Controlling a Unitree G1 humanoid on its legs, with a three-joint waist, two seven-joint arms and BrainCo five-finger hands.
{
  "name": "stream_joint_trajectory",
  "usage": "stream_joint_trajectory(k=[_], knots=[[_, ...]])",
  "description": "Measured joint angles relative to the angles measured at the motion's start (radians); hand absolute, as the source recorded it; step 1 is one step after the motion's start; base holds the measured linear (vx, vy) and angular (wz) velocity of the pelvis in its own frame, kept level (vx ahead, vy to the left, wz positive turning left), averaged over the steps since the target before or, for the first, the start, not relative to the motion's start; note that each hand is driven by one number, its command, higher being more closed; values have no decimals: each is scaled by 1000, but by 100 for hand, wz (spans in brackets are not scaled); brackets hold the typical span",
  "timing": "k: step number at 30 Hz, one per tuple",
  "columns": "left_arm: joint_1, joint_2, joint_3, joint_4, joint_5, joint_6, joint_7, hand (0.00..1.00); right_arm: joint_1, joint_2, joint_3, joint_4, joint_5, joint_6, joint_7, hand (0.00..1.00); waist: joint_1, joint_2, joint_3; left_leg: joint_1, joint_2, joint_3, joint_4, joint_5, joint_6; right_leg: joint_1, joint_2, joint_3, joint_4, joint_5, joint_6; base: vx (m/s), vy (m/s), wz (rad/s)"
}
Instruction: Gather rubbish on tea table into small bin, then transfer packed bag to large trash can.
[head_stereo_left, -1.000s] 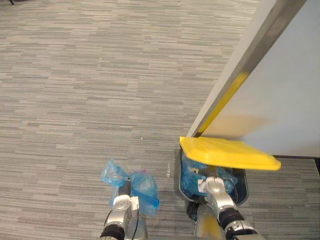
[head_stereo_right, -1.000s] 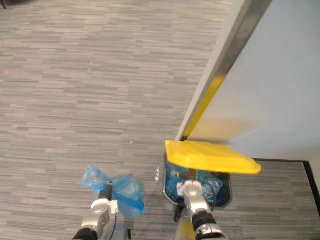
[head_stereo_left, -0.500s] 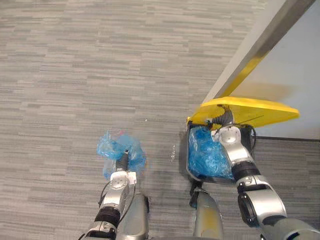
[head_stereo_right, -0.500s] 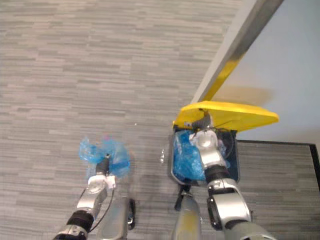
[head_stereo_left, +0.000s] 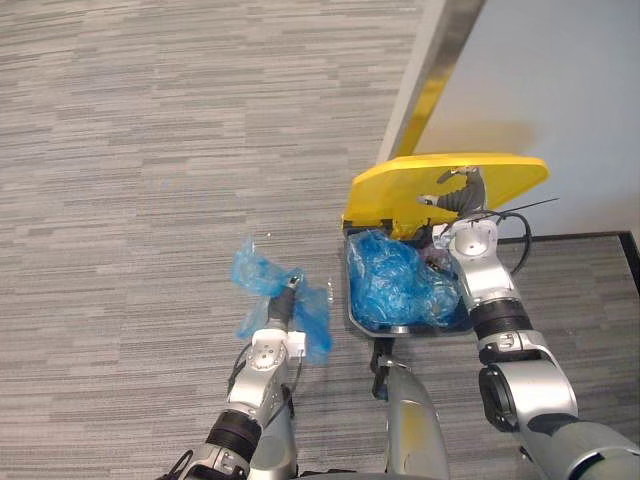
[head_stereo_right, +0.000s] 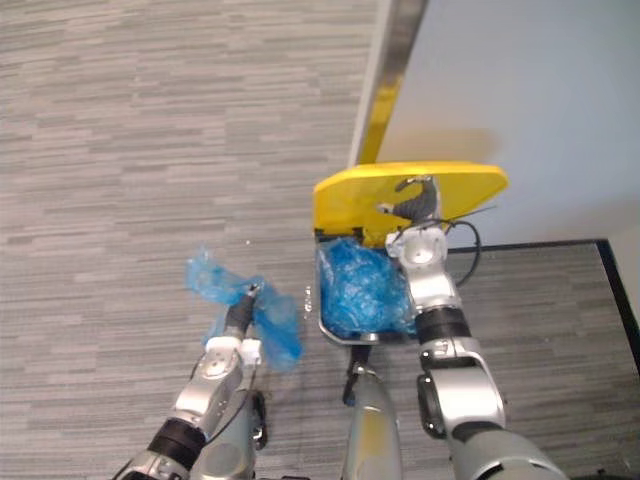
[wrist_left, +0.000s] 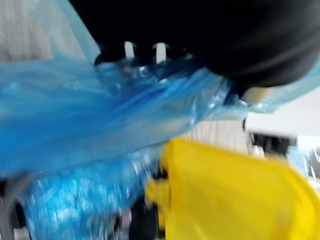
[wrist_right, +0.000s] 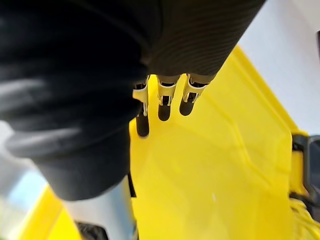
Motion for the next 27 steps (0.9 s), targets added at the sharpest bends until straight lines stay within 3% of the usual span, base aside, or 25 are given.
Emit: stream_joint_trajectory(k=[7,13,23,27], knots=[[-67,-10,-180,-162,-51,-23,-16,100,-5,-17,-13,-12,40,0,-5,0,-6,-1,4,0,-1,19,4,1,-4,-11,0,10,9,1,-2,21,-15,-4],[-166,-40,-329,-197,-67,-33,-44,100,-10,-8,-48,-11,47,0,-18,0,-15,-1,4,-1,-6,22,11,-5,2,-11,-4,16,9,1,-2,0,0,0],[-310,-71,-367,-192,-37,-34,-13,100,-35,33,-81,-1,58,1,-21,0,-48,-2,4,12,-9,38,3,-5,2,-11,-3,28,8,2,-4,7,-13,-2],[-356,-84,-325,-84,7,-31,8,100,-68,41,-77,36,77,1,-21,0,-55,-2,4,17,-7,49,-3,-5,2,-13,3,36,-3,8,-7,9,-35,-8]])
